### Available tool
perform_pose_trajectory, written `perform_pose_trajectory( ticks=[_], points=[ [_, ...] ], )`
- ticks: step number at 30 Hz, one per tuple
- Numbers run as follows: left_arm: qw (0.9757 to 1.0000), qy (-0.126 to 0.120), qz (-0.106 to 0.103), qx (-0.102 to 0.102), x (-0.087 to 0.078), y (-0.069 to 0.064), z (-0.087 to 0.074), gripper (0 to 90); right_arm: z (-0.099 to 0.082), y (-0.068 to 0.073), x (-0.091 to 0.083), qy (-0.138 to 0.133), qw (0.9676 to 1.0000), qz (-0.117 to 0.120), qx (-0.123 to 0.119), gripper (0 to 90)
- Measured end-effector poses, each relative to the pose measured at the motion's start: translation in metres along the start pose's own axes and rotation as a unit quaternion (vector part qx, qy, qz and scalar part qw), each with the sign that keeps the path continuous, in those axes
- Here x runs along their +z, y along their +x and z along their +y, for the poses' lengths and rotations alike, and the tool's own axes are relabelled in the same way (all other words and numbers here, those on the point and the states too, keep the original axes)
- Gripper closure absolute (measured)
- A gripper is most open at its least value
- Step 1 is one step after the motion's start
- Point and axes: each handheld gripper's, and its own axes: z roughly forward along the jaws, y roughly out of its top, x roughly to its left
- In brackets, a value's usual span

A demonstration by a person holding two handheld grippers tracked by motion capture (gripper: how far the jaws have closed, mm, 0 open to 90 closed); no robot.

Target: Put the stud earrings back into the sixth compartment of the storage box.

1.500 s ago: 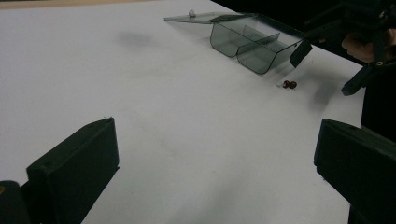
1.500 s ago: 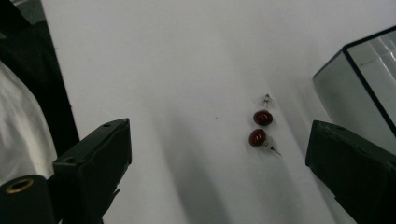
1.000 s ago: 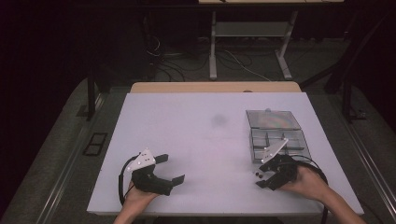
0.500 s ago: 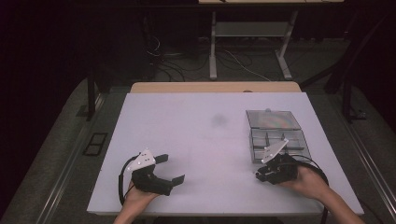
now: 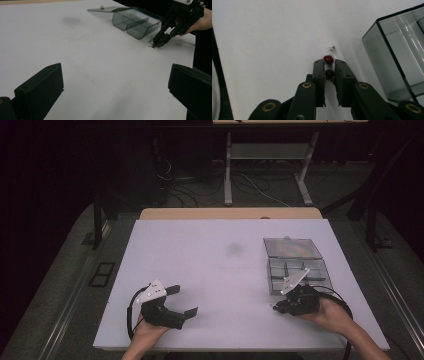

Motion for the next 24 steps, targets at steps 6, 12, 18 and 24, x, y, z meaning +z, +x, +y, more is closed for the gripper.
perform_pose_trajectory(
  ticks=[6, 12, 18, 24],
  points=[
    [1.0, 0.0, 0.0, 0.0, 0.0, 0.0, 0.0, 0.0, -0.001, -0.003, -0.008, -0.011, 0.9999, 0.0, 0.011, 78.9],
    [1.0, 0.001, 0.0, -0.001, 0.0, 0.0, 0.0, 0.0, -0.003, -0.004, -0.018, -0.021, 0.9994, 0.01, 0.027, 78.9],
    [1.0, 0.001, 0.0, 0.0, 0.0, 0.0, 0.0, 0.0, -0.003, -0.003, -0.027, -0.026, 0.999, 0.012, 0.033, 78.9],
    [1.0, 0.001, 0.0, 0.0, 0.0, 0.0, 0.0, 0.0, -0.004, -0.005, -0.04, -0.032, 0.9987, 0.01, 0.039, 78.9]
  ],
)
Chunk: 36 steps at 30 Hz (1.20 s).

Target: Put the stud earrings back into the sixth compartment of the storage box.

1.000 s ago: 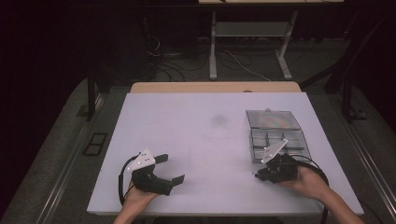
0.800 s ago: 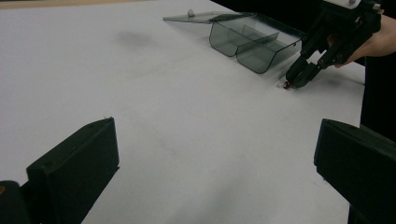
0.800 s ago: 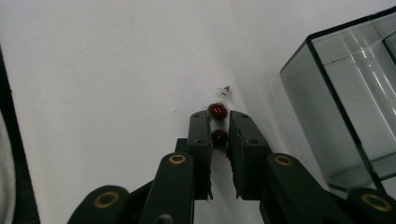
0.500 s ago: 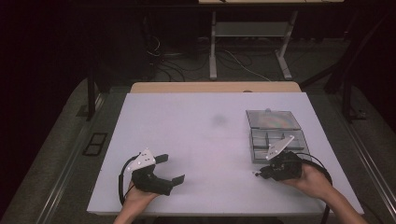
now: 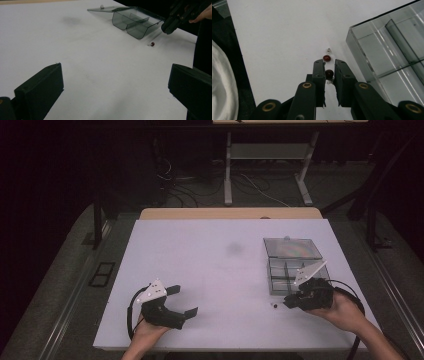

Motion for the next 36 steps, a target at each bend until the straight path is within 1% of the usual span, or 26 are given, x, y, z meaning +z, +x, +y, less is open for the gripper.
perform_pose_trajectory(
  ticks=[5, 8, 9, 12, 18, 22, 26, 31, 34, 36],
  points=[
    [1.0, 0.0, 0.0, 0.0, 0.0, 0.0, 0.0, 0.0, 0.0, -0.002, -0.012, -0.005, 0.9999, -0.009, 0.001, 78.9],
    [1.0, 0.001, 0.0, -0.001, 0.0, 0.0, 0.0, 0.0, -0.001, -0.004, -0.019, -0.007, 0.9999, -0.013, 0.007, 78.8],
    [1.0, 0.0, 0.0, 0.0, 0.0, 0.0, 0.0, 0.0, -0.001, -0.005, -0.021, -0.01, 0.9998, -0.015, 0.012, 78.8],
    [1.0, 0.001, 0.0, -0.001, 0.0, 0.0, 0.0, 0.0, -0.002, -0.008, -0.029, -0.017, 0.9996, -0.019, 0.014, 78.8],
    [1.0, 0.001, 0.0, -0.001, 0.0, 0.0, 0.0, 0.0, -0.002, -0.012, -0.038, -0.023, 0.9992, -0.028, 0.02, 78.8],
    [1.0, 0.002, 0.0, 0.0, 0.0, 0.0, 0.0, 0.0, -0.003, -0.017, -0.048, -0.029, 0.9986, -0.038, 0.026, 78.8],
    [1.0, 0.001, 0.0, 0.0, 0.0, 0.001, 0.0, 0.0, -0.004, -0.021, -0.053, -0.032, 0.9982, -0.042, 0.029, 78.8],
    [1.0, 0.002, 0.0, -0.001, 0.001, 0.0, 0.0, 0.0, -0.008, -0.029, -0.062, -0.037, 0.9971, -0.052, 0.042, 78.8],
    [1.0, 0.002, 0.0, -0.001, 0.001, 0.001, 0.0, 0.0, -0.009, -0.033, -0.064, -0.038, 0.9967, -0.055, 0.046, 78.8],
    [1.0, 0.002, 0.0, -0.002, 0.001, 0.001, 0.0, 0.0, -0.011, -0.037, -0.066, -0.037, 0.9961, -0.059, 0.053, 78.8]
  ],
)
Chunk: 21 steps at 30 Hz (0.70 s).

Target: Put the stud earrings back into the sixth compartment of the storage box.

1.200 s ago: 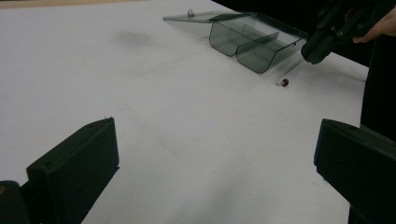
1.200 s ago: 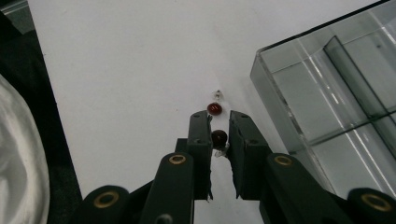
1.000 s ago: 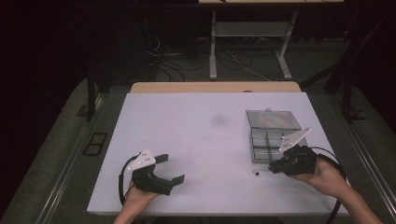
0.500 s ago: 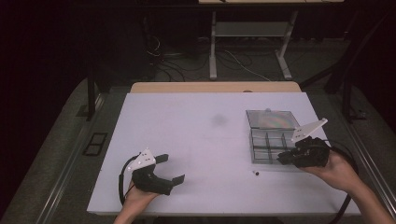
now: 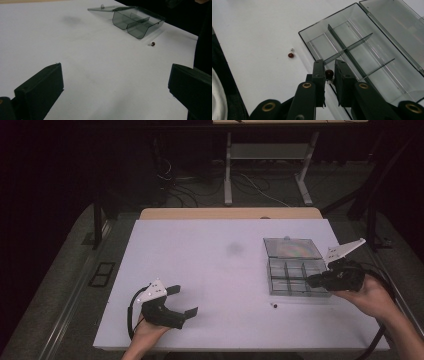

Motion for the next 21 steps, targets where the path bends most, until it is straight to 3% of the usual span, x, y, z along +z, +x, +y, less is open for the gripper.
perform_pose_trajectory(
  ticks=[13, 21],
  points=[
    [1.0, 0.0, 0.001, 0.0, 0.0, 0.0, 0.0, 0.0, 0.0, -0.018, -0.011, -0.005, 0.9995, -0.022, 0.022, 78.8],
    [1.0, 0.001, 0.0, 0.001, 0.001, 0.0, 0.0, 0.0, 0.002, -0.039, -0.011, -0.011, 0.9982, -0.036, 0.047, 78.8]
  ],
)
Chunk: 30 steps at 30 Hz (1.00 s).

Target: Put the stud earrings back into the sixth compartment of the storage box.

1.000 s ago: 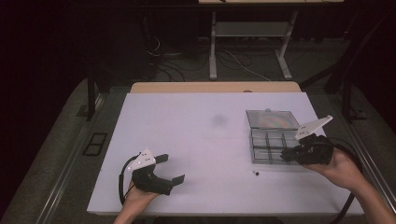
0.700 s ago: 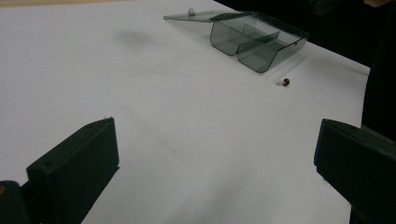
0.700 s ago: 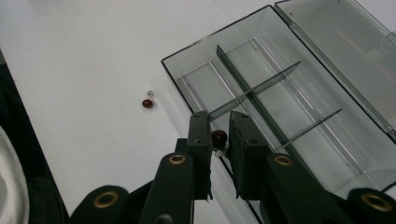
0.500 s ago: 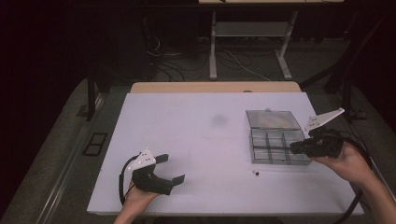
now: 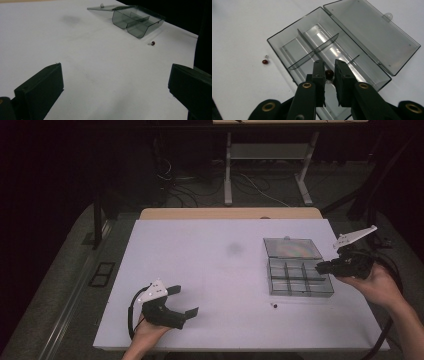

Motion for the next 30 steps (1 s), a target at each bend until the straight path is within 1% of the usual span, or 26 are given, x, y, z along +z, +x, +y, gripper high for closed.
perform_pose_trajectory(
  ticks=[3, 4, 6, 9, 11, 13, 17, 18, 21, 26, 27, 30],
  points=[
    [1.0, 0.0, 0.0, 0.0, 0.0, 0.0, 0.0, 0.0, 0.001, -0.004, 0.002, 0.0, 1.0, -0.001, 0.006, 78.8],
    [1.0, 0.0, 0.001, 0.0, 0.0, 0.0, 0.0, 0.0, 0.001, -0.008, 0.004, -0.002, 0.9999, -0.002, 0.01, 78.8],
    [1.0, 0.001, 0.001, -0.001, -0.001, 0.001, 0.0, 0.0, 0.002, -0.01, 0.005, -0.001, 0.9999, -0.003, 0.013, 78.8],
    [1.0, 0.001, 0.001, 0.0, -0.001, 0.001, 0.0, 0.0, 0.002, -0.017, 0.008, -0.001, 0.9998, -0.005, 0.021, 78.8],
    [1.0, 0.001, 0.002, 0.0, -0.001, 0.001, -0.001, 0.0, 0.002, -0.018, 0.009, 0.0, 0.9997, -0.007, 0.024, 78.8],
    [1.0, 0.001, 0.002, -0.001, -0.001, 0.001, -0.001, 0.0, 0.001, -0.024, 0.011, 0.002, 0.9996, -0.007, 0.029, 78.8],
    [1.0, 0.002, 0.002, -0.001, -0.001, 0.001, -0.001, 0.0, 0.0, -0.031, 0.017, 0.008, 0.9994, -0.008, 0.034, 78.8],
    [1.0, 0.002, 0.003, -0.001, -0.001, 0.002, -0.001, 0.0, 0.0, -0.031, 0.017, 0.008, 0.9994, -0.008, 0.034, 78.8],
    [1.0, 0.002, 0.004, -0.001, -0.001, 0.002, 0.0, 0.0, 0.001, -0.037, 0.025, 0.012, 0.9991, -0.012, 0.039, 78.8],
    [1.0, 0.0, 0.004, -0.001, -0.002, 0.003, -0.001, 0.0, 0.002, -0.042, 0.031, 0.018, 0.9988, -0.012, 0.044, 78.8],
    [1.0, 0.0, 0.004, -0.001, -0.002, 0.003, -0.001, 0.0, 0.003, -0.042, 0.035, 0.023, 0.9987, -0.013, 0.043, 78.8],
    [1.0, 0.0, 0.004, -0.001, -0.002, 0.003, 0.0, 0.0, 0.003, -0.043, 0.038, 0.031, 0.9985, -0.014, 0.042, 78.7]
  ],
)
